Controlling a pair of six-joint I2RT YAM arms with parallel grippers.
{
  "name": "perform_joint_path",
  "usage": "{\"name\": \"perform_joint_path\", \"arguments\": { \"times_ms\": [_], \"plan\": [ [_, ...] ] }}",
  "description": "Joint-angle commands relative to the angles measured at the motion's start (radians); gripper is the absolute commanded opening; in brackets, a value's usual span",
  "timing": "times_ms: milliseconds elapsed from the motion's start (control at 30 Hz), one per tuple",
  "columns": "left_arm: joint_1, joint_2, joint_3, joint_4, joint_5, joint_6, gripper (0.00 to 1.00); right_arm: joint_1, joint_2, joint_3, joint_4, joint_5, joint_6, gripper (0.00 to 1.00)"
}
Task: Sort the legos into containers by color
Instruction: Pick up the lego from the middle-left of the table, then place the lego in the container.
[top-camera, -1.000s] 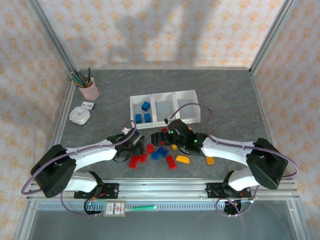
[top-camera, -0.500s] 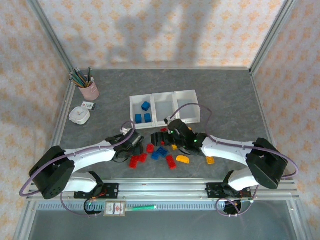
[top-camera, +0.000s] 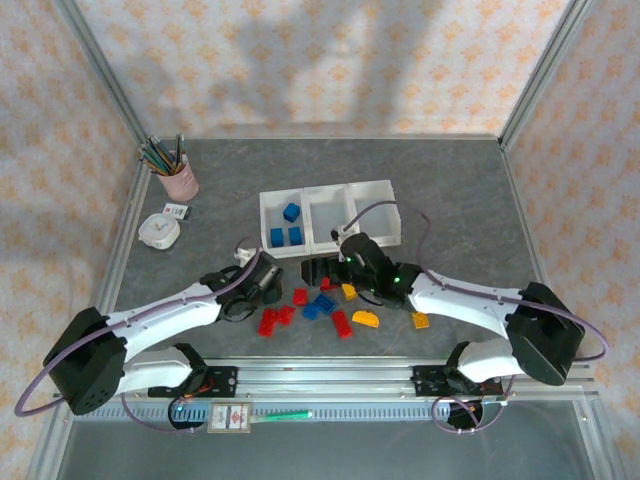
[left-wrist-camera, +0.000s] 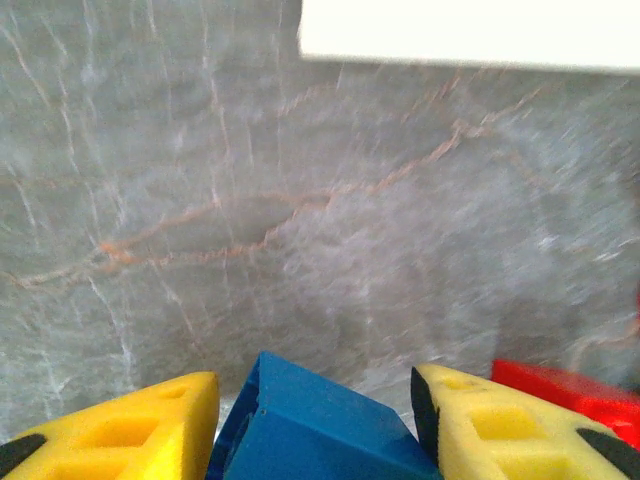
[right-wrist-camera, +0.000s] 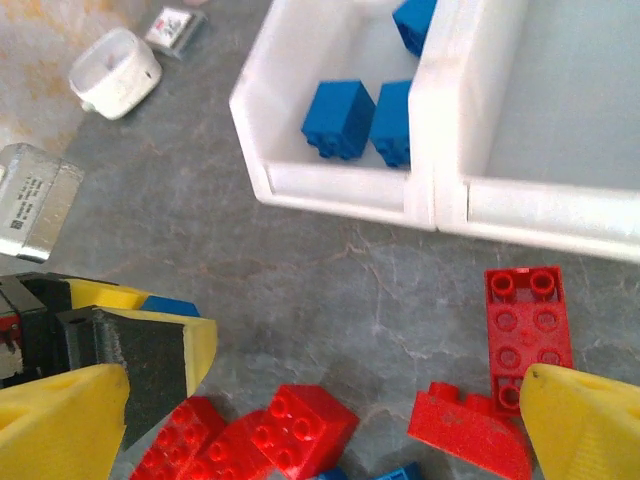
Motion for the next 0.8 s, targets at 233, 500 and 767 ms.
{"name": "perform_joint_path", "arguments": {
  "times_ms": [233,500,767],
  "plan": [
    [0.156,0.132,0.333,0.024,-0.107,0.184,0.46,-0.103,-0.082,0.033,-0.033,0.025,0.066,1.00],
    [0.235,0.422,0.585,0.048,-0.118,0.273,0.45,-0.138,-0.110,0.015,-0.038,0.028,0.072,1.00],
    [0.254,0.654,0.777,0.038,-0.158,0.307,0.46,-0.143,-0.101,0.020,-0.032,0.041,0.059,1.00]
  ]
}}
